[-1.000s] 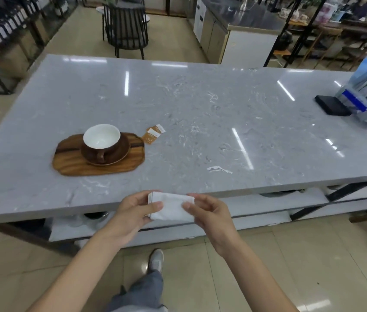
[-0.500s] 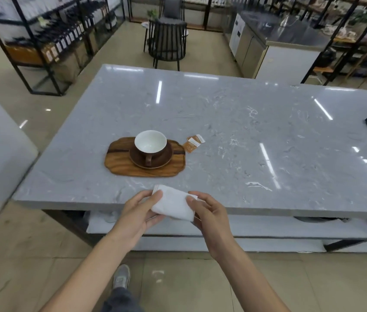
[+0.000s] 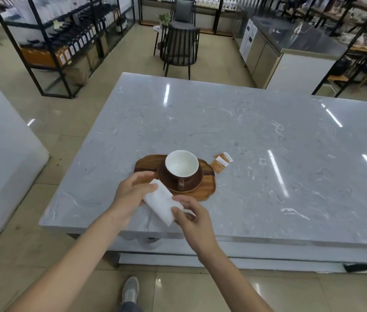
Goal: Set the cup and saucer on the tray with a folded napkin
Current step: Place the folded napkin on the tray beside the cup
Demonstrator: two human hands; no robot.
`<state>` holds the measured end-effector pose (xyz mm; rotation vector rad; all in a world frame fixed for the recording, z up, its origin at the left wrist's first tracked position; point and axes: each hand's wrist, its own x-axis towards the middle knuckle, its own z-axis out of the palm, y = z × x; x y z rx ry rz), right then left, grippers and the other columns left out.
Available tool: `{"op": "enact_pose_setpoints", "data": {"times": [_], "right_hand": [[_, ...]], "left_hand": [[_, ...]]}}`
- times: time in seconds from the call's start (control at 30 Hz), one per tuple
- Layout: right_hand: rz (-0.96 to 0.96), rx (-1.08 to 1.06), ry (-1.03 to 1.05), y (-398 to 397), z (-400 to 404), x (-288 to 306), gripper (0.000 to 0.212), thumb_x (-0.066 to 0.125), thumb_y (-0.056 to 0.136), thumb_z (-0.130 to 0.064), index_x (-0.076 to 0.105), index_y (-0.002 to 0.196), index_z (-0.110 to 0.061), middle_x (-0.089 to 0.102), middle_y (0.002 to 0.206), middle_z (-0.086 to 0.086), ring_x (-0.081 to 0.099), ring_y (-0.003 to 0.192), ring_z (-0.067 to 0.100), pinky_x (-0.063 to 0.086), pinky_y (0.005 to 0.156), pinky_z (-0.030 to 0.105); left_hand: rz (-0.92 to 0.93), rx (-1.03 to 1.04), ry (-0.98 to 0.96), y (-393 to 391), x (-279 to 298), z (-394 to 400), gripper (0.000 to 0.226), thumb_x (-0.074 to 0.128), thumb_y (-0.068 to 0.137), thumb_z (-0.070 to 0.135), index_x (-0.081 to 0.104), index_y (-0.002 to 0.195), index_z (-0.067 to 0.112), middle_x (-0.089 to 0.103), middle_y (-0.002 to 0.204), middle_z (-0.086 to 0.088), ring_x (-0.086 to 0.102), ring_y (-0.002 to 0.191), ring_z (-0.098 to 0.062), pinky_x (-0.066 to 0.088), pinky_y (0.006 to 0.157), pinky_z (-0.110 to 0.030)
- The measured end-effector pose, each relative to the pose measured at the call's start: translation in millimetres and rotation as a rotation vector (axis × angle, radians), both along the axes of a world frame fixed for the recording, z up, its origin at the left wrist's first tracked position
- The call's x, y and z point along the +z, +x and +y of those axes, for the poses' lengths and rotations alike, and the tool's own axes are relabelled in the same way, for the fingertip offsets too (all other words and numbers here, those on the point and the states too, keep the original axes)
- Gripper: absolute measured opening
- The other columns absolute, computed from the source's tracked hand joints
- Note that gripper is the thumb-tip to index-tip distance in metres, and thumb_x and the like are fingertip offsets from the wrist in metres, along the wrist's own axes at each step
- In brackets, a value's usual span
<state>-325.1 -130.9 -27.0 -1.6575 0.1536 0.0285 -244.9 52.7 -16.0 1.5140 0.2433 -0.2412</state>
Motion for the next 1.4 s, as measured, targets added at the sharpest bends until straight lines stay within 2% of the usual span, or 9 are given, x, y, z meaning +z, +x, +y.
{"op": "enact_pose_setpoints", "data": {"times": [0.13,0.23,0.37,0.57,0.83,0.9,1.03,1.2,1.4], "right_hand": [[-0.049,-0.046,-0.102,30,27,-12,0.021,0.068,0.096,-0.02,0.068,0.112,-0.034,0.068,0.109,-0.019,0.066,0.099,0.003,0.062,0.08,0.032],[-0.066,-0.07,-0.108,49,48,-21,0.02,0.066,0.097,-0.021,0.066,0.111,-0.036,0.067,0.105,-0.028,0.067,0.095,0.002,0.059,0.077,0.023],[-0.057,-0.135,-0.155,70,70,-34,0.015,0.065,0.099,-0.024,0.067,0.114,-0.027,0.069,0.103,-0.023,0.068,0.093,0.001,0.058,0.075,0.021],[-0.054,-0.238,-0.317,83,93,-49,0.02,0.062,0.1,-0.031,0.066,0.119,-0.027,0.069,0.109,-0.006,0.067,0.092,0.007,0.058,0.079,0.03],[-0.101,-0.426,-0.478,65,105,-57,0.018,0.069,0.096,-0.024,0.071,0.114,-0.025,0.06,0.112,-0.009,0.062,0.099,-0.001,0.048,0.078,0.006],[-0.161,-0.451,-0.54,66,107,-56,0.02,0.071,0.095,-0.022,0.072,0.115,-0.023,0.061,0.114,-0.009,0.061,0.106,0.0,0.049,0.087,0.01],[-0.253,-0.397,-0.667,77,119,-58,0.027,0.074,0.093,-0.028,0.074,0.118,-0.017,0.067,0.121,-0.006,0.06,0.115,0.007,0.044,0.1,0.013],[-0.254,-0.423,-0.867,81,130,-72,0.03,0.077,0.09,-0.039,0.077,0.111,-0.018,0.072,0.115,-0.006,0.064,0.106,0.013,0.055,0.084,0.02],[-0.227,-0.49,-0.949,83,137,-80,0.031,0.074,0.091,-0.043,0.077,0.113,-0.021,0.074,0.117,-0.007,0.067,0.105,0.013,0.054,0.083,0.029]], "left_hand": [[-0.11,-0.134,0.109,41,-7,26,0.029,0.079,0.085,0.02,0.074,0.105,0.04,0.078,0.104,0.014,0.072,0.099,-0.009,0.054,0.079,-0.026],[-0.174,-0.219,0.181,71,-17,39,0.026,0.075,0.088,0.017,0.079,0.099,0.04,0.077,0.103,0.02,0.07,0.102,0.001,0.05,0.077,-0.011],[-0.212,-0.28,0.22,105,-33,49,0.027,0.074,0.09,0.014,0.08,0.095,0.04,0.076,0.099,0.025,0.069,0.103,0.004,0.05,0.079,-0.008],[-0.323,-0.39,0.321,137,-47,51,0.023,0.079,0.085,0.014,0.08,0.096,0.034,0.077,0.107,0.009,0.07,0.105,-0.005,0.054,0.096,-0.033],[-0.709,-0.501,0.618,149,-58,51,0.021,0.077,0.087,0.014,0.081,0.106,0.022,0.075,0.105,0.009,0.063,0.099,-0.012,0.043,0.093,-0.013],[-0.769,-0.511,0.693,148,-59,53,0.025,0.075,0.089,0.017,0.078,0.113,0.02,0.075,0.112,0.008,0.057,0.106,-0.014,0.038,0.096,-0.009],[-0.839,-0.599,0.711,145,-59,61,0.041,0.056,0.095,0.034,0.07,0.127,0.013,0.067,0.133,0.001,0.055,0.124,-0.018,0.042,0.109,-0.028],[-0.934,-0.663,0.689,145,-59,72,0.041,0.051,0.099,0.028,0.066,0.131,0.008,0.062,0.14,-0.002,0.053,0.131,-0.021,0.043,0.112,-0.034],[-0.965,-0.742,0.763,155,-67,79,0.043,0.048,0.1,0.034,0.065,0.134,0.012,0.06,0.142,0.005,0.05,0.135,-0.023,0.047,0.108,-0.041]]}}
